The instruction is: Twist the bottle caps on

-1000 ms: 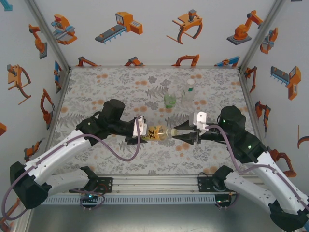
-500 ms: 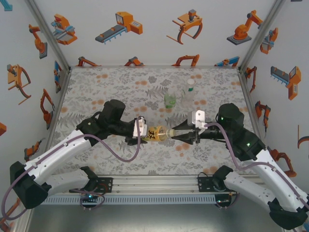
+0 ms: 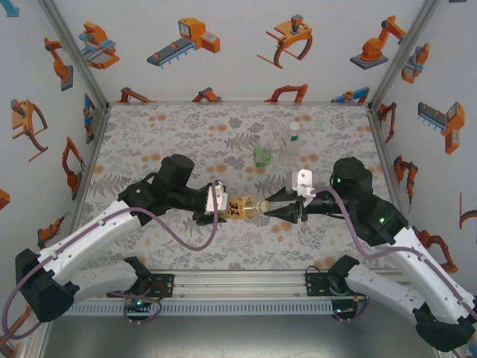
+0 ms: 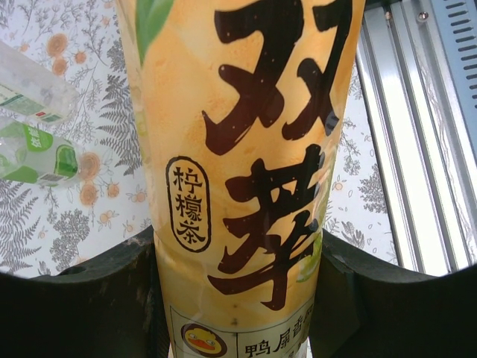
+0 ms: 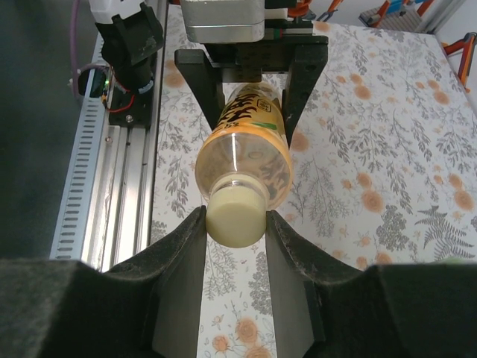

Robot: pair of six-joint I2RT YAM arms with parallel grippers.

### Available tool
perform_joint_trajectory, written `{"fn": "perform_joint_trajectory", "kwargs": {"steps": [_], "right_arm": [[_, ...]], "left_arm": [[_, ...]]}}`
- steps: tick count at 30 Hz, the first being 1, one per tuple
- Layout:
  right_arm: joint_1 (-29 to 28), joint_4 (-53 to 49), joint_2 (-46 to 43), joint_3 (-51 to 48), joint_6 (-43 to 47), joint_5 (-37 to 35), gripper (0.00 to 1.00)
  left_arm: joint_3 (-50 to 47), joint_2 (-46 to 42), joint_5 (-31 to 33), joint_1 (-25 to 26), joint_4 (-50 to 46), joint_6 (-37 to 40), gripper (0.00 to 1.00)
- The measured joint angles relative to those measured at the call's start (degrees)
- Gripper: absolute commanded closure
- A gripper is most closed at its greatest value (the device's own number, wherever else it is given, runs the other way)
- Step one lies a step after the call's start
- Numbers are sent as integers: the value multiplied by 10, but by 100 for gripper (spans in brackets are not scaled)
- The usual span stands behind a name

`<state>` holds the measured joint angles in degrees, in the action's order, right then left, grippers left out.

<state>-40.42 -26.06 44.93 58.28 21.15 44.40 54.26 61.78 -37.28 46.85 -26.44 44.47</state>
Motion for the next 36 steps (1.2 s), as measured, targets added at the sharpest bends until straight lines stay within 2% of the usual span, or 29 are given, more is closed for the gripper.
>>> {"fn": "perform_joint_trajectory", "kwargs": {"steps": [26,36], "right_arm": [[-34,-43,22,22,18,-47,86],[-37,-6,6,0,-50,-78,89]], "left_arm": [[0,5,9,2,-20,2,100],[0,-1,21,2,-18,2,100]]}}
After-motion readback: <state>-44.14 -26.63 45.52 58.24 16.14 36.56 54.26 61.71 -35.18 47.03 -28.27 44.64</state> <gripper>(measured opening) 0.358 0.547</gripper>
